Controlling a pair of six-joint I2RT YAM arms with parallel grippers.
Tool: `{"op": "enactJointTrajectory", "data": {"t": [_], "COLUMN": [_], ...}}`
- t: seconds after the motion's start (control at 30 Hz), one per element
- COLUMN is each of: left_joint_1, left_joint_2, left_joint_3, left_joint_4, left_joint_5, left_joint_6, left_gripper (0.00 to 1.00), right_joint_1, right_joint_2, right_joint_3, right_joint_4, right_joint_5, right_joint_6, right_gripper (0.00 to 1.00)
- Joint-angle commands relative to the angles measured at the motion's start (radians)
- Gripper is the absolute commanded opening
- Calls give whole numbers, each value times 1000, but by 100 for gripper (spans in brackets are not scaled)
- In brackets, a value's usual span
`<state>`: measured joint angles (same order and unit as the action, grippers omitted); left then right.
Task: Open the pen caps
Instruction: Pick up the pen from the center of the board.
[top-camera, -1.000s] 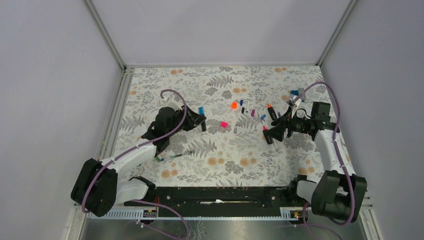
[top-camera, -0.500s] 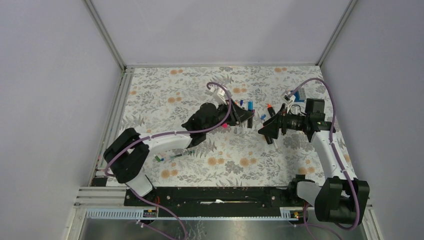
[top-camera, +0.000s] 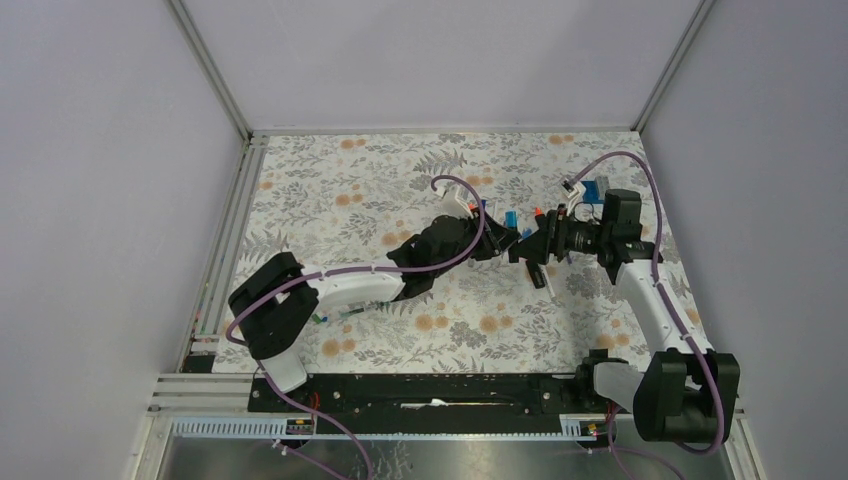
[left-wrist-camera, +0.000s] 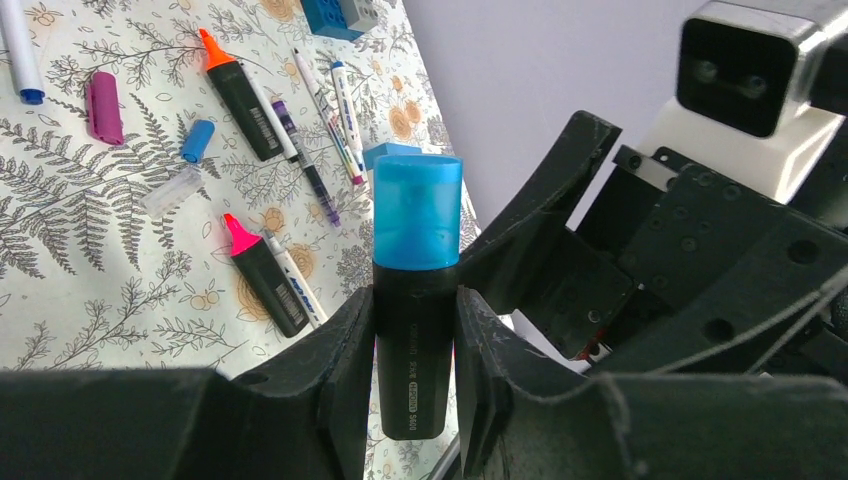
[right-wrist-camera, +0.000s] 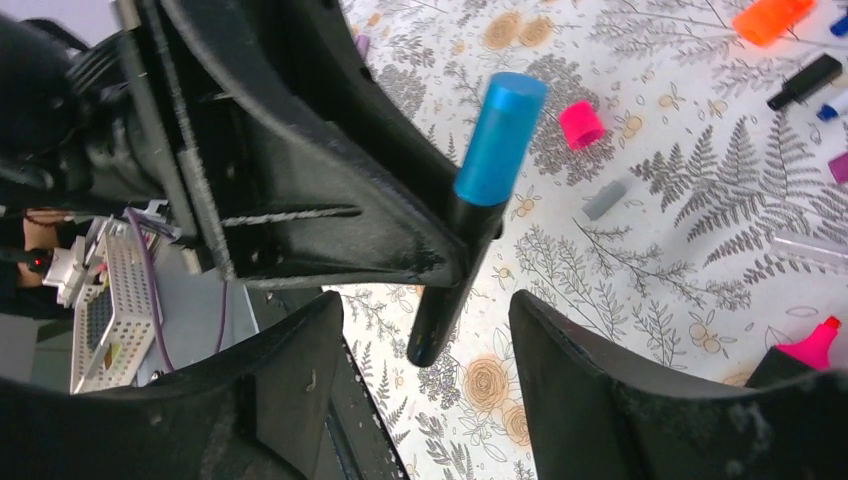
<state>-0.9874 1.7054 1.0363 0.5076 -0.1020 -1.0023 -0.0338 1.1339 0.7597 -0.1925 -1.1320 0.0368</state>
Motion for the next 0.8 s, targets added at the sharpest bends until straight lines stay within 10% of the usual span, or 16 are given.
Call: {"op": "enactJointTrajectory", "data": {"t": [0.0,0.27,0.47,0.77], "left_joint_1": [-16,-32,-37,36], "left_joint_2": [-1,6,-1,-199], "left_joint_3": [51,55,48,-121], "left_joint_4": [25,45,74,189], "left_joint_5": [-67,-73,-47,45], "left_joint_6": [-12,-27,-28,172], "left_gripper": [0,0,2,80], "right_joint_1": [20,89,93,50], "right_joint_2": [22,40,55,-12], "right_joint_3": [-2,-22,-28,-37], "right_joint_4": [23,76,117,40], "right_joint_5": [96,143,161,-18], "right_joint_6": [34,63,89,-110], "right_gripper": [67,46,4,0]}}
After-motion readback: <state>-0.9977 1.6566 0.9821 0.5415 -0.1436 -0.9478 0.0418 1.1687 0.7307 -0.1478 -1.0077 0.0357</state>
